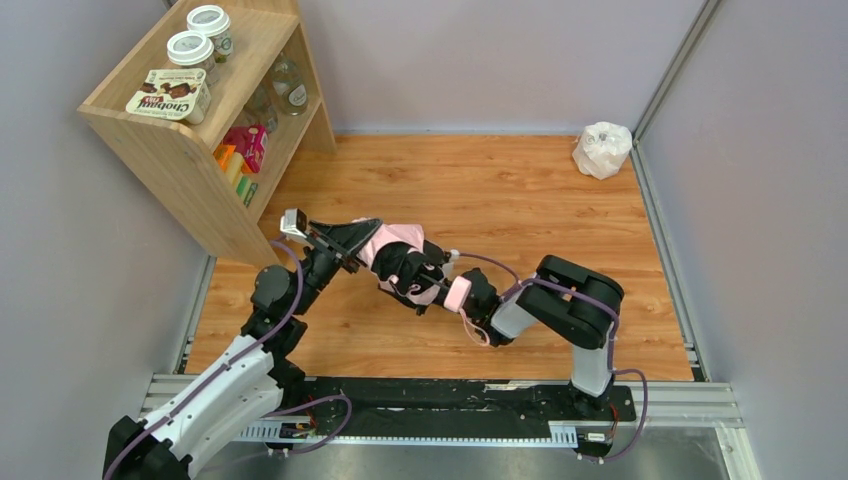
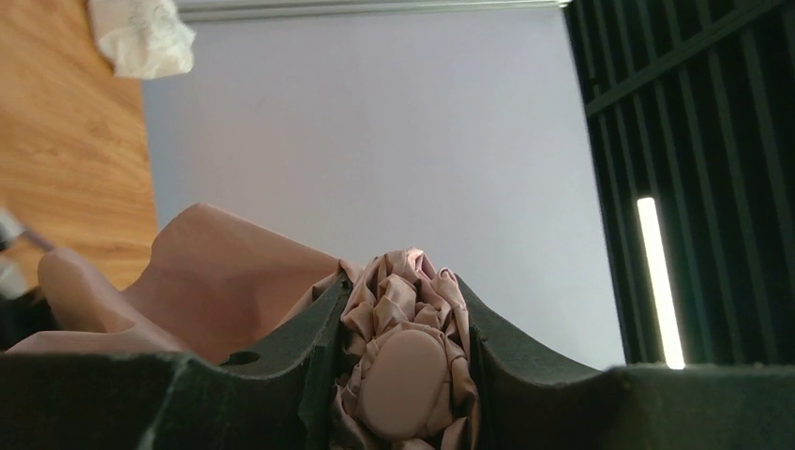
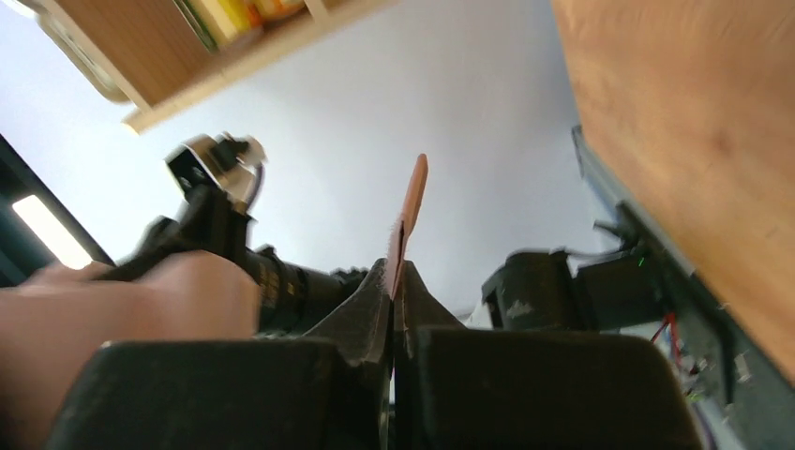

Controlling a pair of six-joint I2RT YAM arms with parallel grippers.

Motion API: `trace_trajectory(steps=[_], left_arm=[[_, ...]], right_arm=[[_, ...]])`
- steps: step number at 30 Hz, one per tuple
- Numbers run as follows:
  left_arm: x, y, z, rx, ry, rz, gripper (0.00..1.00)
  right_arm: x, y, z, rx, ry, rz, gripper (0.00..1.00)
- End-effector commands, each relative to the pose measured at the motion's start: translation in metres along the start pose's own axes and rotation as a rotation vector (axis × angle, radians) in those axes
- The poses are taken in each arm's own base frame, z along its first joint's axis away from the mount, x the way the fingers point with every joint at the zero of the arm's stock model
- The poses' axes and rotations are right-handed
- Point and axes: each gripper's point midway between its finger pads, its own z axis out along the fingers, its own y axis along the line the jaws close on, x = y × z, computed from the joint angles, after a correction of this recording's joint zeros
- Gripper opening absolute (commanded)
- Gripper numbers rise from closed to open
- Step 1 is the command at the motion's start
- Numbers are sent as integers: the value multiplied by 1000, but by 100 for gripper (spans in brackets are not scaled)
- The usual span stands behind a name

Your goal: Put away the umbrella

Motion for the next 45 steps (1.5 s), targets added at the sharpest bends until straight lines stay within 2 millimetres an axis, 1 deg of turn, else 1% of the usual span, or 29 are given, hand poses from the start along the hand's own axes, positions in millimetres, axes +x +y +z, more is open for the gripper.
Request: trace_trajectory(steps=[1, 2, 3, 4, 5, 6, 7, 8, 9, 10, 11, 12, 14, 17, 19, 21, 24, 26, 27, 28, 29, 30, 31, 32, 35, 36, 37, 40, 45], left_arm=[[20, -21, -11, 12, 102, -135, 0], [22, -8, -14, -47, 107, -143, 0], [25, -4, -18, -67, 113, -140, 0], [26, 12, -21, -125, 115, -144, 0], [30, 14, -26, -141, 131, -153, 0], [30, 30, -30, -184, 129, -162, 0], [30, 31, -34, -178, 132, -153, 0], [33, 48, -41, -261, 142, -157, 0], [34, 72, -53, -378, 139, -165, 0], [36, 77, -57, -405, 154, -139, 0], [36, 98, -69, -502, 149, -146, 0], [37, 108, -76, -553, 153, -143, 0], [36, 131, -88, -643, 145, -139, 0], [30, 161, -106, -785, 116, -120, 0], [24, 175, -114, -856, 85, -90, 0], [15, 189, -122, -926, 50, -49, 0], [11, 207, -130, -1024, 33, -28, 0], [10, 218, -129, -1056, 24, -44, 0], [10, 220, -128, -1068, 29, -46, 0], [10, 231, -135, -1130, 29, -45, 0], [11, 231, -134, -1156, 44, -34, 0], [9, 241, -145, -1245, 37, -31, 0], [7, 242, -145, -1269, 31, -18, 0], [6, 251, -152, -1330, 27, -21, 0], [4, 266, -161, -1385, 13, -28, 0], [4, 273, -164, -1397, 9, -33, 0], [1, 275, -165, -1401, -8, -31, 0], [-2, 283, -178, -1473, -42, -35, 0], [-7, 296, -184, -1541, -58, -16, 0]], right_arm=[[-48, 34, -22, -175, -103, -204, 0], [-52, 39, -23, -186, -100, -254, 0], [-56, 44, -26, -195, -119, -291, 0], [-60, 50, -26, -208, -120, -307, 0], [-61, 59, -28, -227, -113, -340, 0], [-65, 68, -30, -246, -124, -377, 0], [-65, 80, -34, -268, -117, -422, 0], [-68, 91, -40, -291, -137, -458, 0], [-67, 100, -43, -309, -133, -488, 0], [-64, 109, -47, -328, -116, -527, 0], [-62, 118, -49, -346, -111, -555, 0], [-54, 124, -50, -362, -81, -594, 0], [-43, 129, -49, -362, -46, -666, 0], [-22, 128, -44, -345, 20, -742, 0], [-4, 127, -43, -348, 70, -785, 0], [5, 118, -44, -305, 104, -831, 0], [5, 107, -43, -228, 118, -871, 0], [11, 101, -43, -225, 161, -873, 0], [11, 97, -43, -215, 161, -872, 0], [12, 94, -43, -208, 173, -874, 0], [16, 91, -42, -212, 196, -879, 0], [19, 89, -42, -210, 204, -875, 0], [24, 86, -43, -213, 221, -883, 0], [27, 85, -43, -207, 231, -900, 0], [37, 79, -40, -167, 246, -968, 0], [44, 77, -39, -168, 261, -978, 0], [49, 72, -39, -159, 283, -993, 0], [43, 55, -39, -101, 285, -1010, 0], [52, 45, -47, -93, 351, -1024, 0]])
